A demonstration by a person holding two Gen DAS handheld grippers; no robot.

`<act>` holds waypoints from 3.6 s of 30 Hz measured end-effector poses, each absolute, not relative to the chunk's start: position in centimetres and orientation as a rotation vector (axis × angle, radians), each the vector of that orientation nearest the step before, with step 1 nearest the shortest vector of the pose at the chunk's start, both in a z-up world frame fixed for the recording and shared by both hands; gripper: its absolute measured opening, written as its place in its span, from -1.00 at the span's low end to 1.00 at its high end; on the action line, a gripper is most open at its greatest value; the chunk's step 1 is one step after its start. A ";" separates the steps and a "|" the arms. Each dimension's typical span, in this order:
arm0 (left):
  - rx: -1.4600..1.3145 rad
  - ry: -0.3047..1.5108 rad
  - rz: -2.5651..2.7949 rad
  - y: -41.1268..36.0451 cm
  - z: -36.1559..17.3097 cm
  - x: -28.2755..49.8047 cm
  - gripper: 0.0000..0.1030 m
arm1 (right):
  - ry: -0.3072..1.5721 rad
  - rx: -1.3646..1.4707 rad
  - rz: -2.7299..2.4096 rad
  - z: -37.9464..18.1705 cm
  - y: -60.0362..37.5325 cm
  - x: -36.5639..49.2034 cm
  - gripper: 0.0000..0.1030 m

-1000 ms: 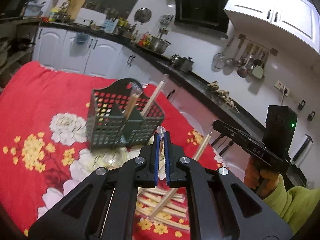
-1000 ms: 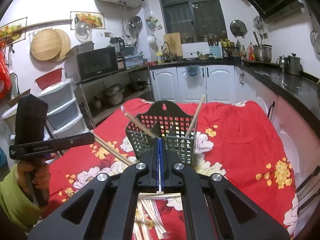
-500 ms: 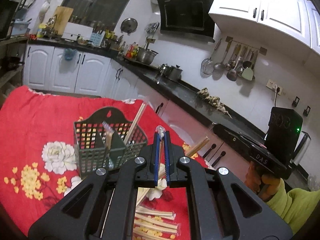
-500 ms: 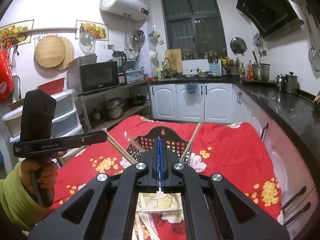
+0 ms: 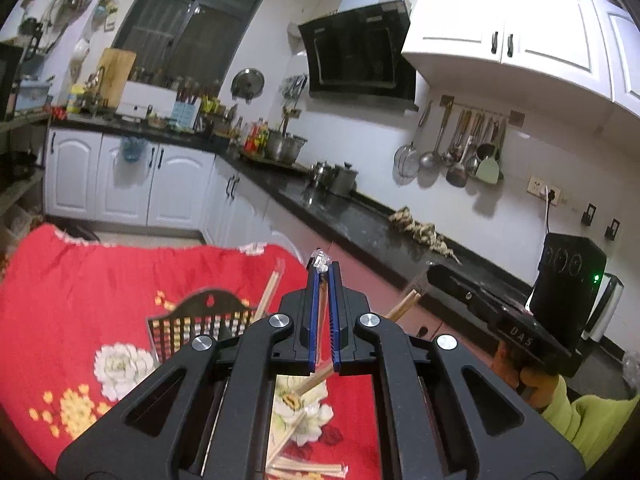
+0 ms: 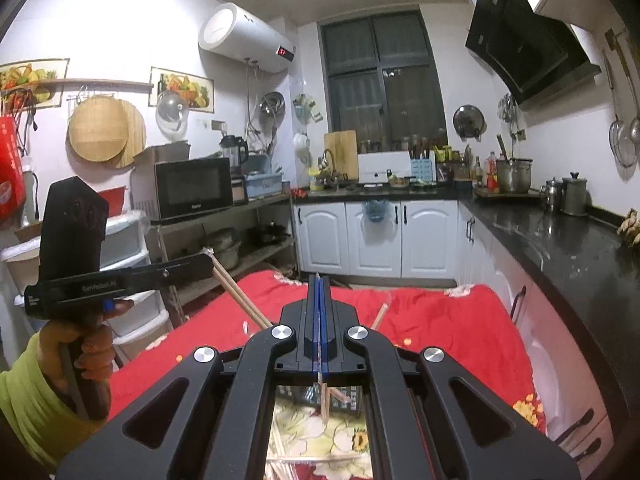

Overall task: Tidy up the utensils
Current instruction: 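Lift both held chopsticks and carry them over the green caddy, then lower both chopsticks into the caddy and open both grippers, then withdraw both open grippers from the caddy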

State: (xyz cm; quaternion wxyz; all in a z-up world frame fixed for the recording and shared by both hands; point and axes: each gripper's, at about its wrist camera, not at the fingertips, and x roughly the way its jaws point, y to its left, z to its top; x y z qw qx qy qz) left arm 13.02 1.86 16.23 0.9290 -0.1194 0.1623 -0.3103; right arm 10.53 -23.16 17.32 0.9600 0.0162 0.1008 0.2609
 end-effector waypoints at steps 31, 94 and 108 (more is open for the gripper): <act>-0.258 0.218 -0.341 8.9 20.0 16.3 -0.96 | 0.123 0.064 0.501 23.2 -21.6 16.8 -0.99; -0.320 0.376 -0.242 11.0 10.4 14.0 0.79 | 0.329 0.051 0.421 12.8 -23.6 17.4 -0.03; -0.322 0.466 -0.243 10.2 6.9 12.6 0.79 | 0.433 0.023 0.437 8.4 -22.7 15.2 -0.03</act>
